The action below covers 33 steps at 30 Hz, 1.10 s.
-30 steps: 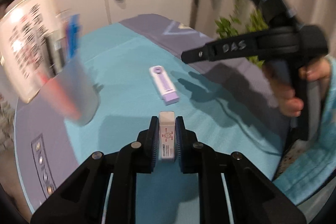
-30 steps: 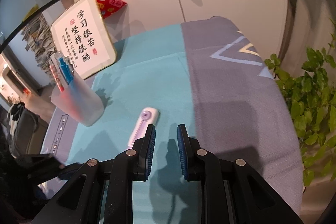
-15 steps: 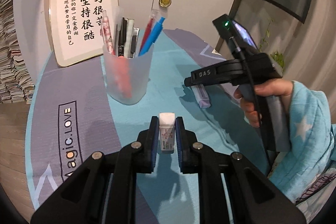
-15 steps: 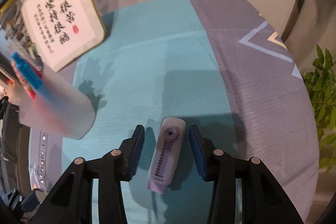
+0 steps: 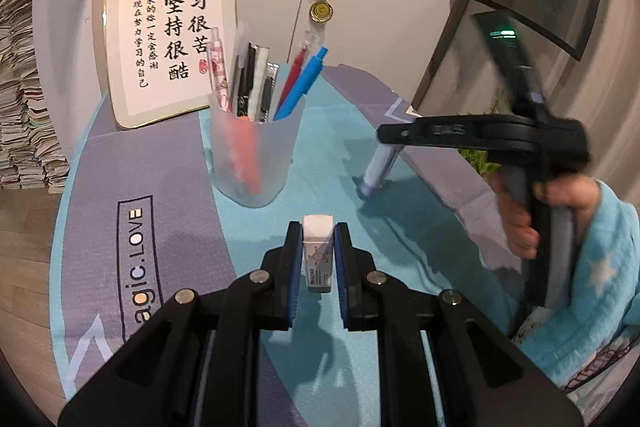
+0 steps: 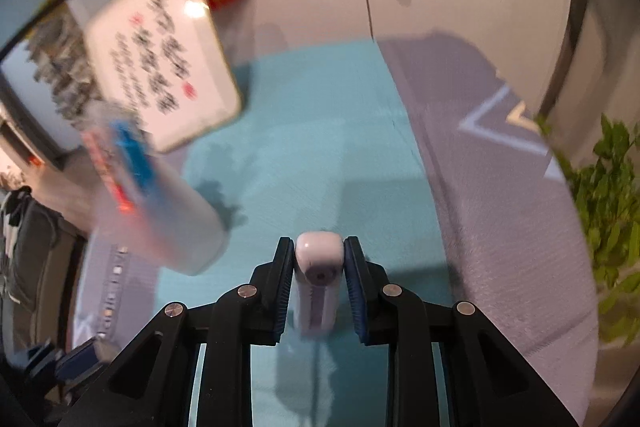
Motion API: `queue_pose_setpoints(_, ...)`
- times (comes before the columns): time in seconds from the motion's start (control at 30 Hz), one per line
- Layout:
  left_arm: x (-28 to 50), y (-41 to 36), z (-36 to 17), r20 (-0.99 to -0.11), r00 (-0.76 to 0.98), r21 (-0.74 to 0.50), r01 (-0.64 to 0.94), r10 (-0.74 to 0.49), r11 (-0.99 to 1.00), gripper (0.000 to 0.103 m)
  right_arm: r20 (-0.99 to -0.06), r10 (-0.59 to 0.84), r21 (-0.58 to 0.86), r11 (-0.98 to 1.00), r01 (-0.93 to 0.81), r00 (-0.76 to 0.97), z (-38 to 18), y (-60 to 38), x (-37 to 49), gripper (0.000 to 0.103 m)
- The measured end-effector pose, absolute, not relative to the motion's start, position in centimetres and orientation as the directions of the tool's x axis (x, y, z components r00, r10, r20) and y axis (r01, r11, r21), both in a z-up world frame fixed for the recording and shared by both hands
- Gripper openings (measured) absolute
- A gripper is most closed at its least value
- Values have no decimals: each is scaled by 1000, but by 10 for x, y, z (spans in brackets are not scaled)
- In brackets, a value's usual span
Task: Organize stationery
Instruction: 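Drop the eraser into the cup with the left gripper while the right lifts the correction tape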
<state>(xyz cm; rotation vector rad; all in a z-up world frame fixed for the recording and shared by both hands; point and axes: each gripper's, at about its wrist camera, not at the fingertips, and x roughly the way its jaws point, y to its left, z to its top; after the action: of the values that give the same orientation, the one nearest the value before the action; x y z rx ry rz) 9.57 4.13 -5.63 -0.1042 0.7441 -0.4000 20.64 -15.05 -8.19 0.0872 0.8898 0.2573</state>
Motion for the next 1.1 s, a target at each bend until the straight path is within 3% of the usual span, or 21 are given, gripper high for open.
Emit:
queue_pose_setpoints(0.2,95,45,-39,-607,696,-226,311,-383,923,13,-680,283,156,957,-244,677,-56,-140,180,27)
queue_pose_setpoints(0.57,132,51,29,-494,800,-186,286,-341,940,13,-659,320,169,945,-280,681,-49,-140,165,27)
queue_pose_setpoints(0.87,177,42,3,-576,762,-178,235,-295,956,14,-654,310,171,949,-265,690,-47,-150,161,27)
queue_pose_setpoints(1.1,184,46,-1,-565,774,-192,215,-287,958,14,-652,314,170,947,-271,690,-46,-147,161,27)
